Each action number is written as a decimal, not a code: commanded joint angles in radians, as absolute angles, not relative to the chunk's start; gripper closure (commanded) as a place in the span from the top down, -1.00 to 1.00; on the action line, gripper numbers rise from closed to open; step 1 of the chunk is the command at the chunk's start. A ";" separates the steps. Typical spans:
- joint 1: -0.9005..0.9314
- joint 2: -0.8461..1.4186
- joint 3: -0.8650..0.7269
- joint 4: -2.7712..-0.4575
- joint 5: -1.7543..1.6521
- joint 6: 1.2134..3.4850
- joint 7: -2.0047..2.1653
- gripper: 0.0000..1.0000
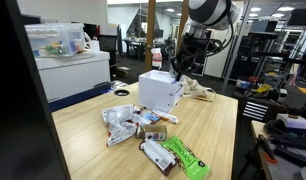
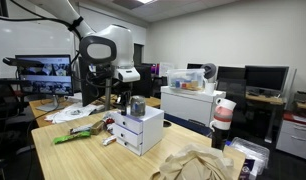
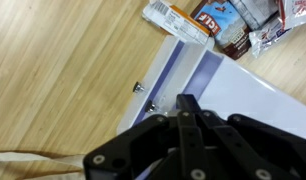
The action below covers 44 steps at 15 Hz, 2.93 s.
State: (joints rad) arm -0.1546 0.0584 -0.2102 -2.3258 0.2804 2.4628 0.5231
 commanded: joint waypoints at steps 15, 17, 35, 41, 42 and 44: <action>-0.168 0.119 -0.218 -2.287 0.290 2.488 0.704 -1.00; -0.171 0.122 -0.220 -2.283 0.312 2.482 0.743 -1.00; -0.185 0.113 -0.215 -2.287 0.475 2.407 0.835 -1.00; -0.181 0.075 -0.218 -2.338 0.452 2.407 0.818 -1.00; -0.181 0.070 -0.218 -2.346 0.450 2.407 0.815 -1.00; -0.182 0.061 -0.220 -2.360 0.448 2.408 0.814 -1.00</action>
State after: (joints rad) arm -0.1686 0.1089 -0.2255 -2.3095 0.4435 2.4254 0.8490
